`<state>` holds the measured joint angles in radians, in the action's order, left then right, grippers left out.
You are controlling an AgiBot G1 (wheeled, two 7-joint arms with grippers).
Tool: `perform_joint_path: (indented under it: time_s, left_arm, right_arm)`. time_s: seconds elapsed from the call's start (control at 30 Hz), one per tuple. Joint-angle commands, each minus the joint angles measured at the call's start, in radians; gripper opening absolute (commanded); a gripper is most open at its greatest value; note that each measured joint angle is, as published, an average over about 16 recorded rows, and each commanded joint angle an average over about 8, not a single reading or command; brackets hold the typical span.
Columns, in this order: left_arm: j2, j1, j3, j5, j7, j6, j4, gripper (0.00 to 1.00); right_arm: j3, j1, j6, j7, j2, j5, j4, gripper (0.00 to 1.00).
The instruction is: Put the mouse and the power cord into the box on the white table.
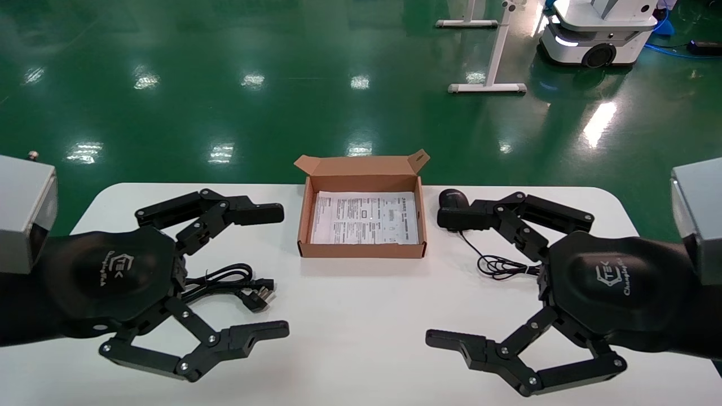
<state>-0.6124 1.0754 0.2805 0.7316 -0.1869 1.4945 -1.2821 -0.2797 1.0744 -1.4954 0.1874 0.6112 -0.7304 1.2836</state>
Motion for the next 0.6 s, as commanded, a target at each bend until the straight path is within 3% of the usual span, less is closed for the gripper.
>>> perform_joint_path:
  time_s: [0.03, 0.6]
  left_arm:
    - [0.0, 0.0, 0.0, 0.0, 0.0, 0.0, 0.0, 1.0]
    - [0.0, 0.0, 0.0, 0.0, 0.0, 0.0, 0.0, 1.0]
  right_arm:
    - [0.0, 0.0, 0.0, 0.0, 0.0, 0.0, 0.0, 1.0]
    - [0.0, 0.0, 0.0, 0.0, 0.0, 0.0, 0.0, 1.0]
